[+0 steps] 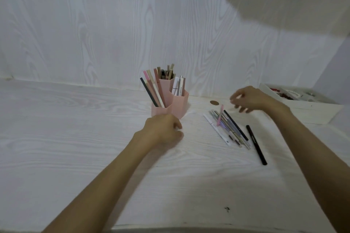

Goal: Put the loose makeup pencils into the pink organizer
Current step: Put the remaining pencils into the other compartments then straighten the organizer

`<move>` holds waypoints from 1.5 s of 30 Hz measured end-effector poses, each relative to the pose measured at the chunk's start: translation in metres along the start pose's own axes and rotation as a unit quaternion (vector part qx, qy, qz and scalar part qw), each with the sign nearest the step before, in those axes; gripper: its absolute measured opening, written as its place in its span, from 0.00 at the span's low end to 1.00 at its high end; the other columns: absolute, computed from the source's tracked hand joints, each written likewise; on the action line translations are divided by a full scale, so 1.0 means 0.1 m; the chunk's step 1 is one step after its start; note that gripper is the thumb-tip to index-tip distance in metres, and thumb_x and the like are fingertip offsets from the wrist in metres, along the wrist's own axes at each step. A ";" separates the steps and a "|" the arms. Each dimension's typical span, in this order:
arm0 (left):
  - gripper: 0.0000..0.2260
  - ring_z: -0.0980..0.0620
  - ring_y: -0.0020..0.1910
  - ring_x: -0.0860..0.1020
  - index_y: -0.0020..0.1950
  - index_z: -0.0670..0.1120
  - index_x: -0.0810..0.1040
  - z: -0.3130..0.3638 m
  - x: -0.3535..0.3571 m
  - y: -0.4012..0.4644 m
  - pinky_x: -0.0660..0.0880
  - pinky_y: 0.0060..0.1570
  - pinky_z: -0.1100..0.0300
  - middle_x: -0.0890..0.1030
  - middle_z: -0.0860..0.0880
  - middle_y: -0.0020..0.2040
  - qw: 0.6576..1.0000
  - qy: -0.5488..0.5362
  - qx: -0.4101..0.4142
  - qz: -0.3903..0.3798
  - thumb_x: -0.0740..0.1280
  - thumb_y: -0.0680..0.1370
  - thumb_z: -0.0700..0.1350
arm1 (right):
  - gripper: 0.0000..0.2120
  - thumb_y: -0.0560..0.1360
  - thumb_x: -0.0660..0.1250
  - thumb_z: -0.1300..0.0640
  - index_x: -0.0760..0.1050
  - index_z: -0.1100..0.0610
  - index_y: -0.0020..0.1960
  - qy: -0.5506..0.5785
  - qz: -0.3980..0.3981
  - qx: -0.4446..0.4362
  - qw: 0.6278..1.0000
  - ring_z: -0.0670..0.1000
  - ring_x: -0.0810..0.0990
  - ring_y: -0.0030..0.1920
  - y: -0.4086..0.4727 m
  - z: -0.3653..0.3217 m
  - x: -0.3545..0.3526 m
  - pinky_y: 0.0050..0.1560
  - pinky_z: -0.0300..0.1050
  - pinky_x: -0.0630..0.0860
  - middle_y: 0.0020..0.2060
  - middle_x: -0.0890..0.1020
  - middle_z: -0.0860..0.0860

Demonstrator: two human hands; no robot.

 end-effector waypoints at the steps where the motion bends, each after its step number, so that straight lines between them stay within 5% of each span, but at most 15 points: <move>1: 0.17 0.51 0.59 0.76 0.65 0.54 0.76 0.10 0.01 0.05 0.68 0.49 0.60 0.79 0.54 0.62 1.000 -0.009 0.006 -0.008 0.65 0.77 0.54 | 0.13 0.78 0.63 0.59 0.74 0.64 0.60 -0.009 -0.037 0.068 0.997 0.53 0.78 0.37 -0.05 0.18 0.02 0.33 0.41 0.73 0.47 0.79 0.59; 6: 0.22 0.42 0.73 0.63 0.77 0.50 0.59 0.82 0.19 0.45 0.65 0.68 0.48 0.63 0.45 0.76 0.993 0.015 0.119 -0.007 0.56 0.83 0.46 | 0.12 0.80 0.57 0.59 0.71 0.66 0.58 -0.105 -0.136 0.194 0.966 0.56 0.77 0.39 -0.27 0.65 0.36 0.37 0.46 0.76 0.49 0.77 0.61; 9: 0.24 0.46 0.78 0.48 0.79 0.50 0.51 1.16 0.46 0.69 0.56 0.73 0.45 0.48 0.48 0.80 0.984 0.071 0.157 -0.047 0.52 0.84 0.48 | 0.13 0.79 0.56 0.60 0.71 0.65 0.59 -0.121 -0.100 0.154 0.975 0.57 0.76 0.45 -0.24 0.66 0.53 0.50 0.49 0.77 0.52 0.77 0.61; 13: 0.24 0.45 0.78 0.49 0.78 0.44 0.54 1.23 0.76 0.82 0.54 0.74 0.47 0.42 0.45 0.80 0.978 0.134 0.140 -0.081 0.47 0.84 0.52 | 0.15 0.79 0.56 0.59 0.74 0.62 0.61 -0.129 -0.060 0.085 0.986 0.59 0.77 0.56 -0.17 0.61 0.61 0.52 0.45 0.73 0.60 0.77 0.60; 19: 0.21 0.42 0.74 0.60 0.74 0.41 0.60 0.91 0.67 0.60 0.61 0.69 0.49 0.59 0.42 0.76 0.976 0.129 0.166 -0.060 0.47 0.84 0.50 | 0.14 0.78 0.59 0.55 0.76 0.61 0.57 -0.094 -0.044 0.031 0.994 0.59 0.78 0.53 -0.11 0.49 0.73 0.44 0.42 0.69 0.56 0.80 0.59; 27: 0.19 0.43 0.66 0.69 0.71 0.42 0.65 0.49 0.39 0.32 0.68 0.62 0.51 0.71 0.42 0.69 0.986 0.121 0.118 -0.001 0.51 0.83 0.50 | 0.17 0.75 0.66 0.54 0.76 0.63 0.60 -0.022 -0.023 -0.017 0.999 0.58 0.80 0.54 -0.08 0.04 0.94 0.53 0.48 0.76 0.56 0.81 0.59; 30: 0.12 0.44 0.53 0.76 0.57 0.44 0.74 0.47 0.26 0.27 0.72 0.49 0.53 0.79 0.44 0.55 0.983 0.126 0.109 0.076 0.55 0.83 0.47 | 0.16 0.74 0.68 0.56 0.77 0.63 0.58 0.032 -0.022 -0.028 0.999 0.55 0.81 0.38 -0.07 -0.03 1.00 0.45 0.47 0.79 0.41 0.82 0.56; 33: 0.09 0.45 0.44 0.80 0.51 0.44 0.81 0.48 0.16 0.25 0.76 0.45 0.52 0.83 0.45 0.46 0.980 0.138 0.056 0.129 0.60 0.80 0.41 | 0.17 0.72 0.71 0.56 0.77 0.59 0.59 0.094 -0.020 -0.028 0.995 0.48 0.78 0.26 -0.07 -0.03 1.03 0.32 0.41 0.79 0.33 0.80 0.52; 37: 0.10 0.45 0.48 0.80 0.55 0.46 0.82 0.55 0.04 0.32 0.75 0.46 0.54 0.83 0.46 0.49 0.980 0.135 -0.016 0.144 0.65 0.77 0.37 | 0.19 0.70 0.73 0.57 0.77 0.59 0.59 0.181 -0.027 -0.012 0.983 0.41 0.72 0.16 -0.08 0.01 1.03 0.21 0.34 0.71 0.26 0.78 0.52; 45: 0.18 0.46 0.59 0.78 0.67 0.46 0.74 0.59 -0.01 0.38 0.75 0.57 0.51 0.81 0.45 0.59 0.994 0.011 -0.014 0.109 0.64 0.77 0.36 | 0.17 0.73 0.71 0.60 0.76 0.62 0.61 0.256 -0.047 -0.011 0.965 0.48 0.75 0.25 -0.10 0.07 1.04 0.23 0.35 0.72 0.27 0.78 0.53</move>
Point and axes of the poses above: each hand's wrist, its own y-axis towards the middle knuckle, its own x-axis out of the palm, z = x × y, the point moved 5 cm from there along y, towards the middle knuckle
